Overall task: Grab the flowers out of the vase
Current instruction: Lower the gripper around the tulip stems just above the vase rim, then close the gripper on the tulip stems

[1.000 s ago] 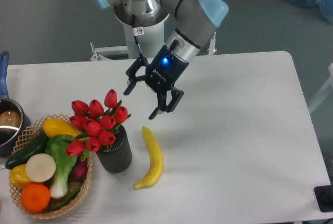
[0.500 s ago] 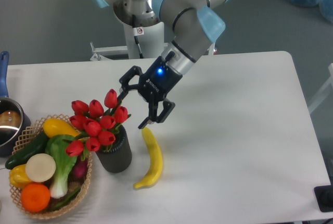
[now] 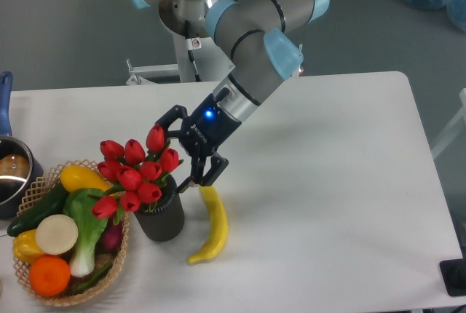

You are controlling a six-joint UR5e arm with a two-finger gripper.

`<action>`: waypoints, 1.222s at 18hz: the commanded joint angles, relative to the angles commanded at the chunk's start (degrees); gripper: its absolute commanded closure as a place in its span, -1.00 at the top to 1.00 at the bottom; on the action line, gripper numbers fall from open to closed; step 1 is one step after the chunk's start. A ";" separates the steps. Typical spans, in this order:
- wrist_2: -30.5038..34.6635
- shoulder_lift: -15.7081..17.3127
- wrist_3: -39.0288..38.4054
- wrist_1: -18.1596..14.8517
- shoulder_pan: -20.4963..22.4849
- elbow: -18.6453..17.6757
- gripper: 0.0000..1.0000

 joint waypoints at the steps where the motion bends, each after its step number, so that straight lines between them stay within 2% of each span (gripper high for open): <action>1: -0.09 -0.44 0.00 0.00 -0.18 0.18 1.00; 16: -0.35 -1.50 -0.35 0.00 -2.91 0.27 1.00; 22: -2.37 -1.67 -0.26 0.00 -3.26 0.36 0.99</action>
